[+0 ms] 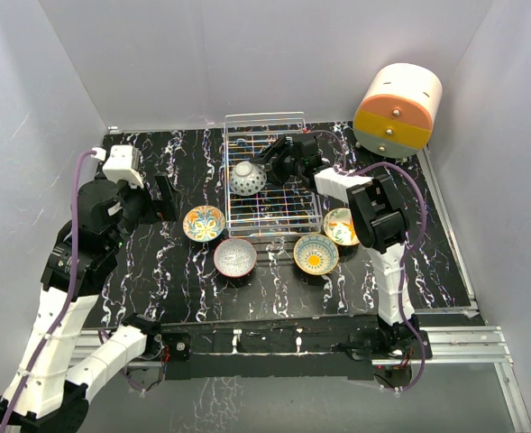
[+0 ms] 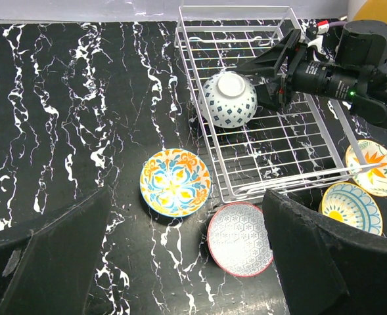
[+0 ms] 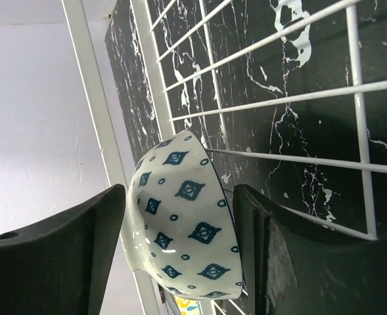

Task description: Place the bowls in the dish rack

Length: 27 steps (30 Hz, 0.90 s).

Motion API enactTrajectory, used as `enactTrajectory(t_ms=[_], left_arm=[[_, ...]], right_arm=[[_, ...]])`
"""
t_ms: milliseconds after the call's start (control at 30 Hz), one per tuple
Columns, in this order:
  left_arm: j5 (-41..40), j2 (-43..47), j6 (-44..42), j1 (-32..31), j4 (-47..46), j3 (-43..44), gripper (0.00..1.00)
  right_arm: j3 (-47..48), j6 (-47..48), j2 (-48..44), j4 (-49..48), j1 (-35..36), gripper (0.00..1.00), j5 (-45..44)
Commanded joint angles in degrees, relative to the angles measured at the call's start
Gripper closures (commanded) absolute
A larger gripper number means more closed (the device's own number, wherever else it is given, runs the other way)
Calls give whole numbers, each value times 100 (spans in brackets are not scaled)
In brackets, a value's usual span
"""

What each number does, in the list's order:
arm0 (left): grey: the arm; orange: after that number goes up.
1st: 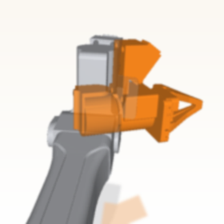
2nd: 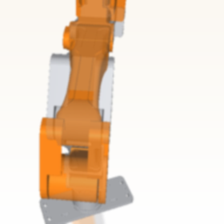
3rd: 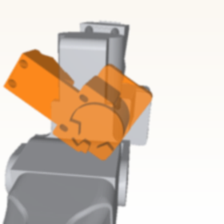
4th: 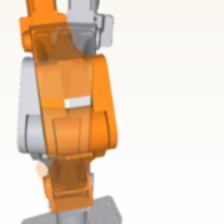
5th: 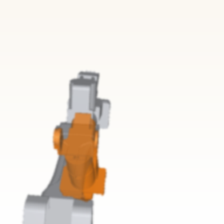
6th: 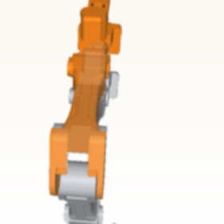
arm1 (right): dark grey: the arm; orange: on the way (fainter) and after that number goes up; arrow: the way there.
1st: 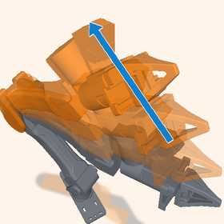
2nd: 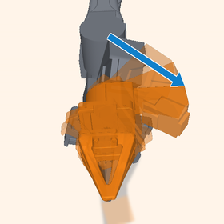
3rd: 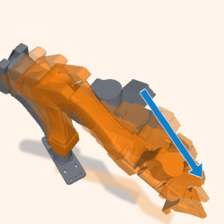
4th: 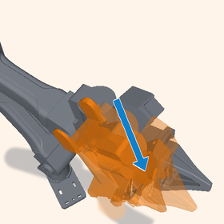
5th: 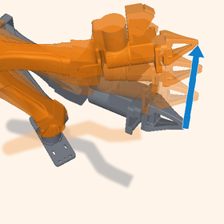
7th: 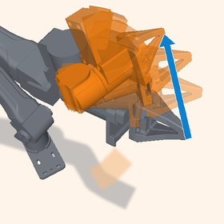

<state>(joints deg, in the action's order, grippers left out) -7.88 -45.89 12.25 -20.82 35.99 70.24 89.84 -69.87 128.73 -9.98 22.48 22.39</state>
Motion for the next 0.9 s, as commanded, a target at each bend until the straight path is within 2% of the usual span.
enactTrajectory(t_ms=[0,333,567,600,633,700,867], left_arm=[[74,102,6,-19,-98,-42,3],[55,124,-12,-19,-114,-107,3],[19,115,-12,-19,-104,-126,3],[15,108,-20,-19,-102,-128,3],[15,100,-29,-19,-98,-140,3],[17,84,-32,-19,-95,-147,3],[15,49,-39,-20,-133,-164,3]], right_arm=[[200,556,-225,849,-49,29,-434],[692,1555,-521,1768,54,28,-1463],[1349,2941,-628,2573,265,25,-2155],[1333,3148,-759,2575,352,20,-2389],[1294,3409,-905,2532,451,10,-2634],[1306,3944,-1114,2474,690,3,-3013],[1680,4828,-1168,2907,1219,1,-3707]])
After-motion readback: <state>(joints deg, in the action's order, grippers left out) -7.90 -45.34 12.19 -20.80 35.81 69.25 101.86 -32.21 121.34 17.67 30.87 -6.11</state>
